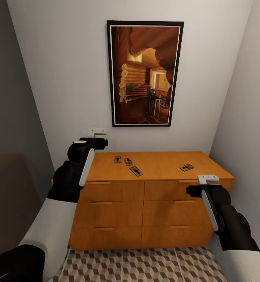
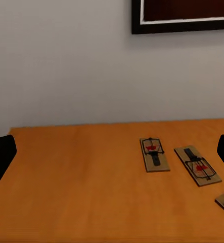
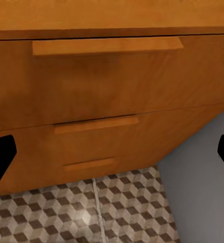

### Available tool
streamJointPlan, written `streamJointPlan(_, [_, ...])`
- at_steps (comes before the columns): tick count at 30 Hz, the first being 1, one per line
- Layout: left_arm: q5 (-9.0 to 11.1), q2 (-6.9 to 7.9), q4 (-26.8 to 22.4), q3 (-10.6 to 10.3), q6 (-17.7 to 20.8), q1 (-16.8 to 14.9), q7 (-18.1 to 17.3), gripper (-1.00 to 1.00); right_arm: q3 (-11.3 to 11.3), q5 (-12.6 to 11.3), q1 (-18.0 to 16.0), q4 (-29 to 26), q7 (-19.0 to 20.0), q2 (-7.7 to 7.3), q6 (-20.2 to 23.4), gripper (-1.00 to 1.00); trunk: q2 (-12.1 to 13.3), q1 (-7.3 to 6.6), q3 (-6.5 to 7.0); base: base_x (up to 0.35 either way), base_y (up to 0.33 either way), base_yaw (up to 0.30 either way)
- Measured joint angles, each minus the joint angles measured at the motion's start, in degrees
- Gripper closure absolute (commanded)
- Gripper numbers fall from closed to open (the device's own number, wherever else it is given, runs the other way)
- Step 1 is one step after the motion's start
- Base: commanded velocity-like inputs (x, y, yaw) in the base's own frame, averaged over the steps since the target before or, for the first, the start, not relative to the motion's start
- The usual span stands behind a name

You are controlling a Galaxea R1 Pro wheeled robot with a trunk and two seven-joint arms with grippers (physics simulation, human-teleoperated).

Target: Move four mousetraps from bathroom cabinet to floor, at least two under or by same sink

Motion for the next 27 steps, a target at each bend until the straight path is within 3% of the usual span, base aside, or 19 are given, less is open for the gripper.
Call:
streamJointPlan(20, [-0.1,0.66,-1.4,0.4,-0.1,0.0,-0.1,-1.0,-0.1,0.0,-0.3,-1.6,-0.1,0.05,0.0,-1.0,0.0,0.0,0.0,0.0,0.0,0.0])
streamJointPlan(27, [0.0,0.64,-1.6,0.4,1.6,0.0,-0.1,-1.0,-0.1,0.0,-0.4,-1.9,-0.4,0.02,0.0,-1.0,0.0,0.0,0.0,0.0,0.0,0.0])
